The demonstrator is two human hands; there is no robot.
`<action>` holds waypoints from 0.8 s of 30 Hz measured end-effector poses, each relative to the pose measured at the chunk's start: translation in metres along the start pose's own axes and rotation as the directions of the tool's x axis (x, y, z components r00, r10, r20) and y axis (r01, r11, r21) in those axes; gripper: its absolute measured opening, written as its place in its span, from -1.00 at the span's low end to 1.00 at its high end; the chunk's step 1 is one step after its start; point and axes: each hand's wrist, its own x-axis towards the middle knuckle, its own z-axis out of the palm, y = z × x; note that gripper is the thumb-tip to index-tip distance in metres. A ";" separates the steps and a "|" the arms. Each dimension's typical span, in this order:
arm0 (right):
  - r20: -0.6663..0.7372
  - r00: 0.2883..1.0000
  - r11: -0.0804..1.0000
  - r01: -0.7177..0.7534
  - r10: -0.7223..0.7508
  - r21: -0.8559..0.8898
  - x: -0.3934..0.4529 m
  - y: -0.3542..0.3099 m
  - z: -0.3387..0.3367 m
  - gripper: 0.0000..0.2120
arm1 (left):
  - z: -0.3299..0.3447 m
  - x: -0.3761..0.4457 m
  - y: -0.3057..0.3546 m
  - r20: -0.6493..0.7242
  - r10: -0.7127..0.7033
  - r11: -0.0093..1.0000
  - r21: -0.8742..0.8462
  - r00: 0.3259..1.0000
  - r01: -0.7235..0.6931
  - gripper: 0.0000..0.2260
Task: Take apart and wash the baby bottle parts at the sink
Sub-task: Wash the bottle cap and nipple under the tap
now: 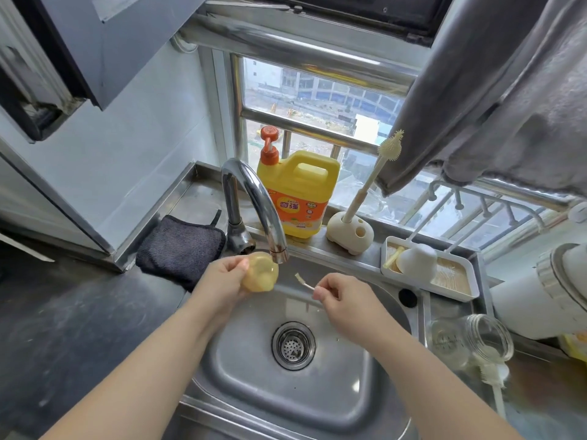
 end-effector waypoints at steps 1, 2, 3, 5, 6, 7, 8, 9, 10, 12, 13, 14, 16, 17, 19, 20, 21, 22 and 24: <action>0.037 0.999 1.000 0.015 -0.015 -0.011 0.000 -0.001 0.001 -0.88 | 0.000 0.001 0.001 0.010 -0.034 0.999 -0.035 0.999 0.034 -0.76; 0.061 0.998 0.999 0.033 -0.033 -0.014 0.000 -0.004 0.002 -0.89 | 0.000 0.001 0.002 0.037 -0.062 0.996 -0.061 0.997 0.064 -0.77; 0.071 0.996 0.998 0.054 -0.053 -0.017 0.000 -0.007 0.004 -0.88 | 0.002 0.000 0.002 0.071 -0.080 0.993 -0.087 0.994 0.086 -0.76; 0.057 0.994 0.995 0.096 -0.094 -0.029 0.000 -0.012 0.007 -0.86 | 0.003 -0.002 0.002 0.117 -0.085 0.988 -0.116 0.989 0.099 -0.76; 0.044 0.993 0.993 0.112 -0.111 -0.033 -0.001 -0.012 0.006 -0.86 | 0.002 -0.002 0.002 0.124 -0.080 0.987 -0.127 0.989 0.095 -0.76; 0.037 0.992 0.991 0.123 -0.122 -0.041 -0.001 -0.012 0.005 -0.86 | 0.001 -0.002 0.002 0.127 -0.076 0.986 -0.141 0.989 0.093 -0.76; 0.035 0.991 0.990 0.130 -0.128 -0.054 -0.001 -0.012 0.005 -0.86 | 0.000 -0.002 0.001 0.128 -0.072 0.984 -0.154 0.989 0.091 -0.76; 0.033 0.991 0.989 0.133 -0.131 -0.064 -0.002 -0.012 0.004 -0.86 | -0.002 -0.003 0.001 0.134 -0.064 0.983 -0.161 0.989 0.085 -0.76; 0.030 0.991 0.988 0.136 -0.134 -0.067 -0.002 -0.012 0.003 -0.86 | -0.002 -0.003 0.000 0.138 -0.054 0.984 -0.161 0.989 0.076 -0.75; 0.024 0.990 0.989 0.140 -0.139 -0.043 -0.002 -0.014 0.002 -0.85 | -0.002 -0.005 -0.001 0.140 -0.031 0.986 -0.160 0.990 0.054 -0.76; 0.026 0.990 0.990 0.137 -0.136 -0.024 -0.002 -0.015 0.001 -0.84 | -0.001 -0.006 -0.001 0.139 -0.015 0.985 -0.166 0.990 0.039 -0.78; 0.029 0.991 0.991 0.131 -0.131 -0.011 -0.002 -0.016 0.001 -0.84 | 0.000 -0.008 -0.001 0.138 0.001 0.984 -0.178 0.990 0.024 -0.79; 0.038 0.993 0.993 0.115 -0.115 -0.009 -0.001 -0.019 0.001 -0.82 | 0.001 -0.012 -0.001 0.130 0.026 0.981 -0.192 0.991 -0.001 -0.80; 0.046 0.994 0.995 0.104 -0.103 -0.010 -0.001 -0.020 0.002 -0.82 | 0.001 -0.013 -0.001 0.125 0.038 0.983 -0.186 0.991 -0.014 -0.81; 0.071 0.995 0.997 0.076 -0.076 -0.009 -0.002 -0.023 0.002 -0.80 | 0.000 -0.014 -0.002 0.112 0.059 0.988 -0.149 0.992 -0.042 -0.81; 0.090 0.994 0.998 0.061 -0.060 -0.009 -0.002 -0.025 0.002 -0.80 | -0.001 -0.015 -0.003 0.102 0.069 0.991 -0.119 0.992 -0.057 -0.82; 0.111 0.993 0.999 0.046 -0.044 -0.012 -0.003 -0.026 0.002 -0.79 | -0.001 -0.016 -0.003 0.095 0.081 0.994 -0.086 0.992 -0.073 -0.82; 0.133 0.991 0.999 0.029 -0.027 -0.014 -0.003 -0.028 0.001 -0.79 | -0.002 -0.016 -0.003 0.095 0.097 0.994 -0.059 0.991 -0.092 -0.82; 0.167 0.986 1.000 -0.015 0.015 -0.001 -0.004 -0.030 0.001 -0.78 | -0.003 -0.018 -0.004 0.101 0.136 0.991 0.003 0.986 -0.137 -0.81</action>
